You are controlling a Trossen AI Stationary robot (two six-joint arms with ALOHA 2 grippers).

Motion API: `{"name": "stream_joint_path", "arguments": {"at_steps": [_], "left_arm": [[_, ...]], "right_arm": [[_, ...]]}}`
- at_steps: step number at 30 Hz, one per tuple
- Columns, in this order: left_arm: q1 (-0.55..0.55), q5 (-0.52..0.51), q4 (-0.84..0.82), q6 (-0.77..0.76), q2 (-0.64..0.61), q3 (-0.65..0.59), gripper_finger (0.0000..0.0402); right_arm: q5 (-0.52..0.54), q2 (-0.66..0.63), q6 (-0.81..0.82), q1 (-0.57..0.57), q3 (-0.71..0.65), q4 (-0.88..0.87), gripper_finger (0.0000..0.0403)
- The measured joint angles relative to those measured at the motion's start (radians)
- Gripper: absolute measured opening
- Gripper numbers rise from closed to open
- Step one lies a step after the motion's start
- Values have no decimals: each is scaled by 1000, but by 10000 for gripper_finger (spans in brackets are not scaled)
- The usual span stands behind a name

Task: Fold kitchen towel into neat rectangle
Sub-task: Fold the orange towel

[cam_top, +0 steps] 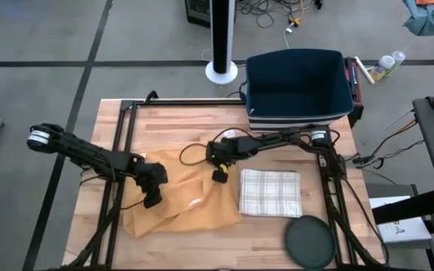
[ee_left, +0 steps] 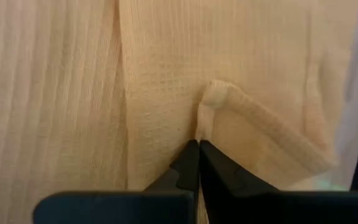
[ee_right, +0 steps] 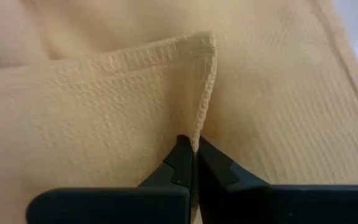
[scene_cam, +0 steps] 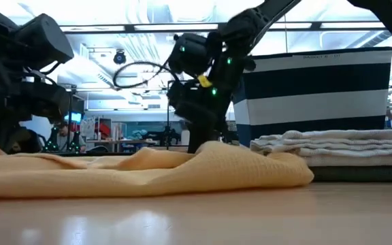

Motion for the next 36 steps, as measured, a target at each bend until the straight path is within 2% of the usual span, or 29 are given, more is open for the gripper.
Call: {"name": "stream_joint_path", "arguments": {"at_steps": [4,7,11,16,20,23,26,29,36], "left_arm": [[-1,-3,-53,39,-74,31,0],[-2,5,-112,84,-138,99,0],[-2,7,-280,203,-229,263,0],[-13,7,-495,377,-326,475,0],[-42,8,-572,377,-400,593,0],[-91,84,-547,328,-460,646,0],[-157,99,-510,255,-528,672,0],[-219,61,-504,191,-592,656,0],[-290,24,-381,139,-666,503,0]], "right_arm": [[2,-47,8,50,27,-98,0],[25,-114,30,90,35,-130,0],[77,-237,59,156,43,-136,0],[236,-398,69,228,42,-101,0],[309,-491,98,297,37,-102,0],[319,-548,119,363,30,-100,0],[337,-594,159,443,11,-72,0],[415,-613,167,527,-15,-2,0],[615,-605,153,660,-23,132,0]]}}
